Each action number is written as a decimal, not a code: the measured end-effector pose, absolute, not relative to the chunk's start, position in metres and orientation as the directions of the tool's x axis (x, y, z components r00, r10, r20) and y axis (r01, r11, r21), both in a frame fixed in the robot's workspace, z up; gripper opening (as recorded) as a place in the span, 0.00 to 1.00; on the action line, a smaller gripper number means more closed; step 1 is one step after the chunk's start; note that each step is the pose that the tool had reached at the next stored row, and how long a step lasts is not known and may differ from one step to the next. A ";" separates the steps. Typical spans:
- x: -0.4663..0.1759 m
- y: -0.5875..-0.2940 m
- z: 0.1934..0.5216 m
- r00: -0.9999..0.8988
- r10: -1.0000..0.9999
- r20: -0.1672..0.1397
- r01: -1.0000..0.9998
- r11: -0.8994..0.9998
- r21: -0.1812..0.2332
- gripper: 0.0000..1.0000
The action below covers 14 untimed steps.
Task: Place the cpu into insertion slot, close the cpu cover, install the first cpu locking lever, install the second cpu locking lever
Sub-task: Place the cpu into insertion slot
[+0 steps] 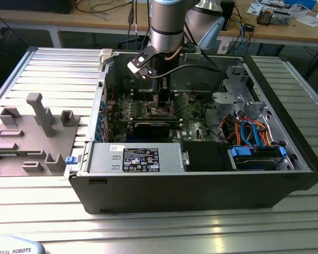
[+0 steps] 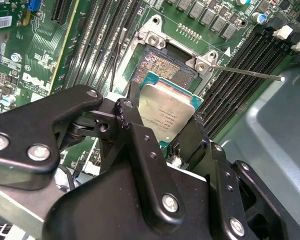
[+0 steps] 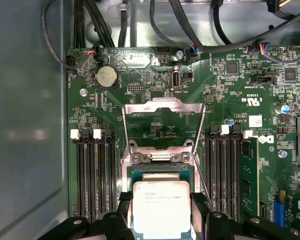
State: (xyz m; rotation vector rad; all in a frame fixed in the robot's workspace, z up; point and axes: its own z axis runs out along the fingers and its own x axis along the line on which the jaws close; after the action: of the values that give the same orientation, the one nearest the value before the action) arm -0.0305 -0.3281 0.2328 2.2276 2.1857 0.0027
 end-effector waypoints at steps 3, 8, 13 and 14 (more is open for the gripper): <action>-0.030 -0.328 0.232 0.019 1.000 -0.013 1.000 -0.019 0.016 0.55; -0.031 -0.328 0.231 0.019 1.000 -0.013 1.000 -0.019 0.016 0.55; -0.031 -0.330 0.229 0.019 1.000 -0.014 1.000 -0.019 0.016 0.55; -0.031 -0.330 0.229 0.019 1.000 -0.014 1.000 -0.019 0.016 0.55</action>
State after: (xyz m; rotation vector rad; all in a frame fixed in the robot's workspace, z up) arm -0.0308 -0.3305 0.2290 2.2271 2.1857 0.0020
